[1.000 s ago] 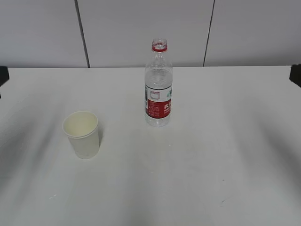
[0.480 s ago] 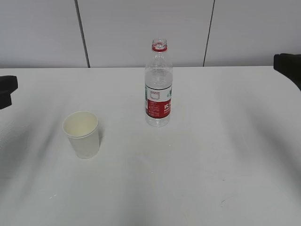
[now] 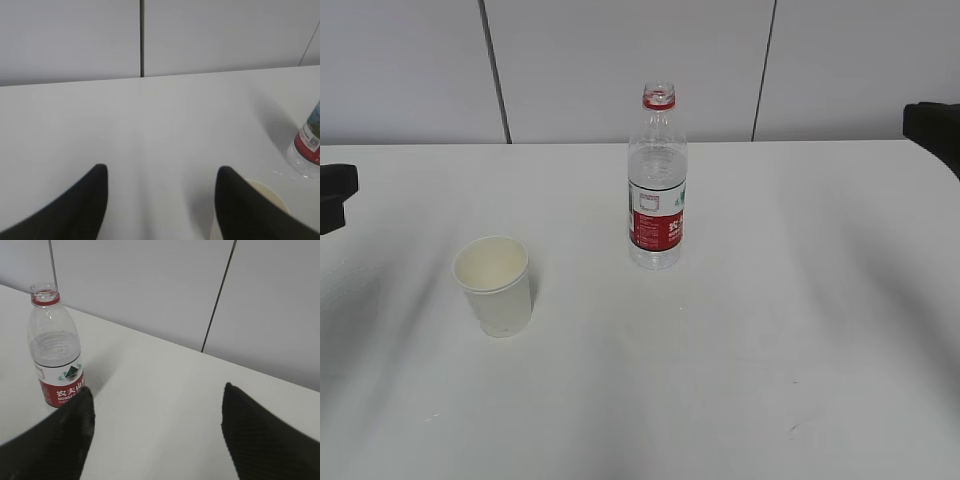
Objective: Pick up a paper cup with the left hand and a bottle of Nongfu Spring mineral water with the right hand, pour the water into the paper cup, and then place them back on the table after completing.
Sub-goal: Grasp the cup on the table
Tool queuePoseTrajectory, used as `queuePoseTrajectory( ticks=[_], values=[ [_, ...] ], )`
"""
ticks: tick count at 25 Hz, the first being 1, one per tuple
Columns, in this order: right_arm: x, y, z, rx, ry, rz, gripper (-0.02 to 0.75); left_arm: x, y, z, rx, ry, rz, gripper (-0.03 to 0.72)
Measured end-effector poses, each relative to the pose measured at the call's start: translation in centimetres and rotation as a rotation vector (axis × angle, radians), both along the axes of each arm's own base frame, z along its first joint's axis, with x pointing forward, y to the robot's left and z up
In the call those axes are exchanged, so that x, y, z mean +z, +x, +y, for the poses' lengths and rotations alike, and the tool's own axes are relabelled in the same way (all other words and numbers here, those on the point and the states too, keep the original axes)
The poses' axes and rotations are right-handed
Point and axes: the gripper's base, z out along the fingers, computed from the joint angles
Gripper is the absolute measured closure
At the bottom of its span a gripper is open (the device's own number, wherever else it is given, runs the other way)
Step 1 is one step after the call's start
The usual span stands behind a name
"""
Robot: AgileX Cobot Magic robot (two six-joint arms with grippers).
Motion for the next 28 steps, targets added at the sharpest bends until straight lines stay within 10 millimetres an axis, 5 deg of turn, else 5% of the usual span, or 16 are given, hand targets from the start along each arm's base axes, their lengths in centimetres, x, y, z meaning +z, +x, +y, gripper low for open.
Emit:
queuePoseTrajectory(
  ticks=[17, 28],
  values=[
    [0.0, 0.0, 0.0, 0.001, -0.005, -0.003, 0.15, 0.0, 0.0, 0.0, 0.0, 0.0, 0.0, 0.264],
    [2.1, -1.9, -0.2, -0.017, -0.052, -0.114, 0.15, 0.0, 0.0, 0.0, 0.0, 0.0, 0.0, 0.272]
  ],
)
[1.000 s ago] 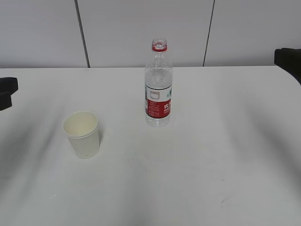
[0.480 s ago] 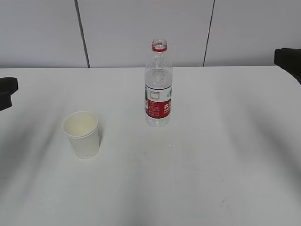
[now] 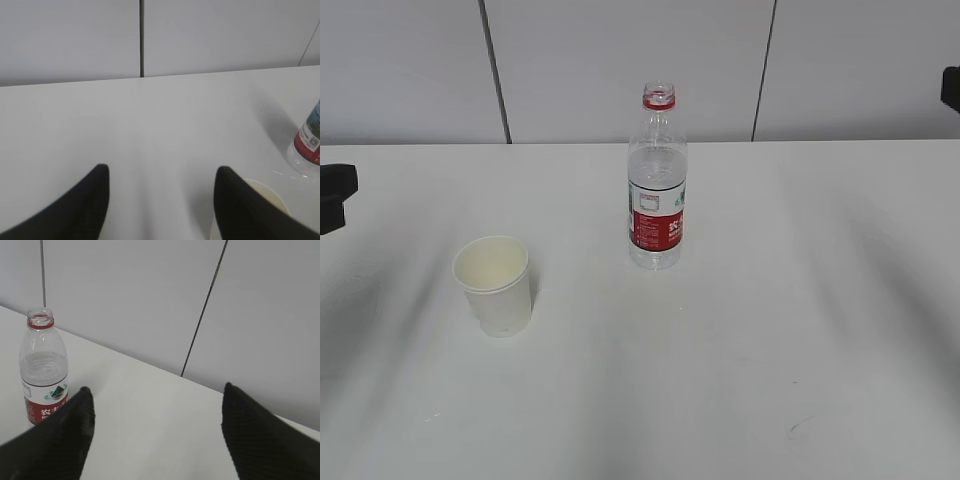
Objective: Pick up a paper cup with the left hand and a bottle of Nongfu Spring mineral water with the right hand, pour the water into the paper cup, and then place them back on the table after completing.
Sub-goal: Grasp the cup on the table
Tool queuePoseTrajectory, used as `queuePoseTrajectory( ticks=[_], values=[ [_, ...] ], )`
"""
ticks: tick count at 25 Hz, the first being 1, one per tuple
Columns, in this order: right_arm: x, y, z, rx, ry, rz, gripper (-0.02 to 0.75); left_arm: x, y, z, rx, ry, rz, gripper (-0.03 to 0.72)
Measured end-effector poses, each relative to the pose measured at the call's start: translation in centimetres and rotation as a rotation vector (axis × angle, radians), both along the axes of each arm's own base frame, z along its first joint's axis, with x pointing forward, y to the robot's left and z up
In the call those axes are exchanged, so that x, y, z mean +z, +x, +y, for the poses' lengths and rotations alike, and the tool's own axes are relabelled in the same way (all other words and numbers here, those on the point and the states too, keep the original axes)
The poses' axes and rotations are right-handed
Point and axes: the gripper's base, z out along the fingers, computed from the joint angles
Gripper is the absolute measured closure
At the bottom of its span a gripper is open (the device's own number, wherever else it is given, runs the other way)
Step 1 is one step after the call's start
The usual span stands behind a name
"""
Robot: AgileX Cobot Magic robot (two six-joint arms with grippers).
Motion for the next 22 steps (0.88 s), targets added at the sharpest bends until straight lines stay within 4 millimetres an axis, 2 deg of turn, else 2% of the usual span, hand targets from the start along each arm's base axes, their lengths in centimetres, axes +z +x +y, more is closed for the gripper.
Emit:
queuePoseTrajectory(
  ticks=[5, 8, 11, 14, 17, 22],
  values=[
    [0.0, -0.2, 0.5, 0.028, -0.024, 0.027, 0.15, 0.0, 0.0, 0.0, 0.0, 0.0, 0.0, 0.272],
    [-0.5, -0.4, 1.0, 0.051, -0.021, 0.14, 0.15, 0.0, 0.0, 0.0, 0.0, 0.0, 0.0, 0.272],
    [-1.4, -0.7, 0.9, -0.01, 0.006, 0.273, 0.15, 0.0, 0.0, 0.0, 0.0, 0.0, 0.0, 0.272],
    [-1.9, -0.9, 1.0, -0.071, -0.023, 0.326, 0.15, 0.0, 0.0, 0.0, 0.0, 0.0, 0.0, 0.272],
    [-1.9, -0.7, 1.2, -0.107, -0.018, 0.267, 0.15, 0.0, 0.0, 0.0, 0.0, 0.0, 0.0, 0.274],
    [-3.4, -0.6, 1.7, -0.085, 0.074, 0.166, 0.15, 0.0, 0.0, 0.0, 0.0, 0.0, 0.0, 0.289]
  ],
)
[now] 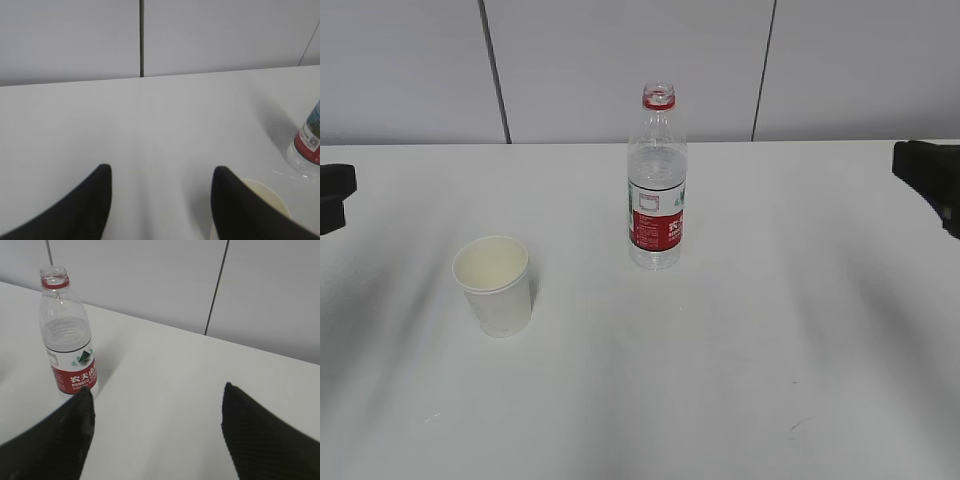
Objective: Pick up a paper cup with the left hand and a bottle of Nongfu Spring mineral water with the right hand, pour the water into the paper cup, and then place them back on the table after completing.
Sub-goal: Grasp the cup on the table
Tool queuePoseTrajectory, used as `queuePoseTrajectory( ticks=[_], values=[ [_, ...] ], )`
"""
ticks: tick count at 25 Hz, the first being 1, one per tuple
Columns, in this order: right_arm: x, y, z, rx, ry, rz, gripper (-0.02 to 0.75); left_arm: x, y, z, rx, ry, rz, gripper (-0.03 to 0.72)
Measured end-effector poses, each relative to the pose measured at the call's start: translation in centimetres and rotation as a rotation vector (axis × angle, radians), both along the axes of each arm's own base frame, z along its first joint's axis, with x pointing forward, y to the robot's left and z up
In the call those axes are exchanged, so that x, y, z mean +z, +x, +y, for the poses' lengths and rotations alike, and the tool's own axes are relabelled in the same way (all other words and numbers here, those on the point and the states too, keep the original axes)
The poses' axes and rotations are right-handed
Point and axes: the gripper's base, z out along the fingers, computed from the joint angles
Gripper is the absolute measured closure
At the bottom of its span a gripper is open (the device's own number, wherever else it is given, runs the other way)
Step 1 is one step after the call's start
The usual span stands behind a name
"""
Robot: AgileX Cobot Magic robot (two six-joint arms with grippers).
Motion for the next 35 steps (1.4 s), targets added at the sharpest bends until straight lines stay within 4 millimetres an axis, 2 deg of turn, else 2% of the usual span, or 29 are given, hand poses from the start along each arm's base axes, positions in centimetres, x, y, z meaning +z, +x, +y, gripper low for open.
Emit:
queuePoseTrajectory(
  ticks=[12, 23, 28, 31, 35],
  values=[
    [-2.4, 3.1, 1.7, 0.094, 0.045, -0.002, 0.15, 0.0, 0.0, 0.0, 0.0, 0.0, 0.0, 0.293],
    [-2.5, 3.3, 1.8, 0.109, 0.041, -0.01, 0.15, 0.1, 0.0, 0.0, 0.001, -0.003, -0.015, 0.314],
    [-2.7, 3.3, 2.0, 0.145, -0.019, -0.017, 0.15, 0.3, 0.1, 0.0, 0.002, -0.005, -0.029, 0.314],
    [-3.3, 3.6, 2.1, 0.155, -0.039, 0.006, 0.15, -0.5, 0.6, -0.1, 0.001, 0.003, -0.003, 0.314],
    [-4.8, 4.6, 2.5, 0.177, -0.028, 0.045, 0.15, -3.0, 2.1, -0.6, -0.039, 0.075, 0.068, 0.314]
  ],
)
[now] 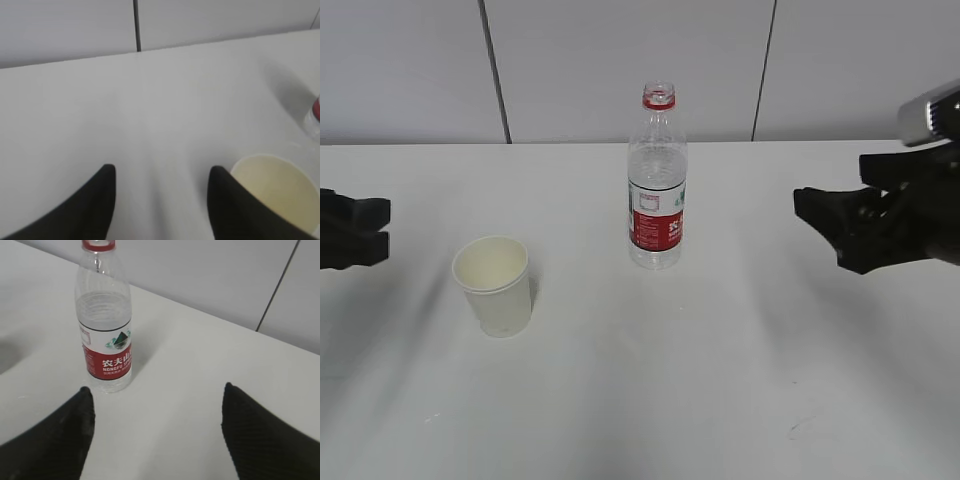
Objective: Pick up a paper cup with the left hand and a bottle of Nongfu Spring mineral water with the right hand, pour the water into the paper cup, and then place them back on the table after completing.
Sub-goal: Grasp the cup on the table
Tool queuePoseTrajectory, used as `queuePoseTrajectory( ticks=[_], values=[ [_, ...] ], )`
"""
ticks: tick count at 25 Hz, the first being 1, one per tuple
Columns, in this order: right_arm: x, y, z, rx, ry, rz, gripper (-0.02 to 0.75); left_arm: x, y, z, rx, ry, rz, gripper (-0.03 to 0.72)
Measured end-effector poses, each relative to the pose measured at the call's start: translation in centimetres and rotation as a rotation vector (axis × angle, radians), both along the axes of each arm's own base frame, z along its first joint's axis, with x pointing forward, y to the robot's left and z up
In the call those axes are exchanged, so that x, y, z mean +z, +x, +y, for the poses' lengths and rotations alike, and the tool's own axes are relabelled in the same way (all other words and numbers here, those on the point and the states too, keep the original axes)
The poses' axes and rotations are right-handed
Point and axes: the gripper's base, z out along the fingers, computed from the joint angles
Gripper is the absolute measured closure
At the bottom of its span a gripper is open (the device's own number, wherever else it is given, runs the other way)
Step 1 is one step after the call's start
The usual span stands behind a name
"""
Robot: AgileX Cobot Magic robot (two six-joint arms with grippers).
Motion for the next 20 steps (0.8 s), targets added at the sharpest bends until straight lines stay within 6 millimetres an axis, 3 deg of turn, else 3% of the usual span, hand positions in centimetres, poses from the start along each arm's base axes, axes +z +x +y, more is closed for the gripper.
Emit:
queuePoseTrajectory(
  ticks=[4, 8, 15, 20],
  values=[
    [-1.9, 1.4, 0.9, 0.055, 0.05, 0.007, 0.15, -2.4, 1.5, -0.5, -0.026, 0.013, -0.038, 0.314],
    [-3.7, 2.5, 1.6, 0.093, 0.089, 0.001, 0.151, -4.8, 1.7, -0.6, -0.034, 0.009, -0.052, 0.314],
    [-6.0, 3.6, 2.1, 0.11, 0.127, 0.007, 0.151, -7.6, 0.1, -0.9, -0.123, 0.029, -0.057, 0.307],
    [-6.9, 4.0, 2.3, 0.116, 0.138, -0.005, 0.151, -8.9, -1.3, -0.9, -0.148, 0.015, -0.064, 0.207]
  ],
)
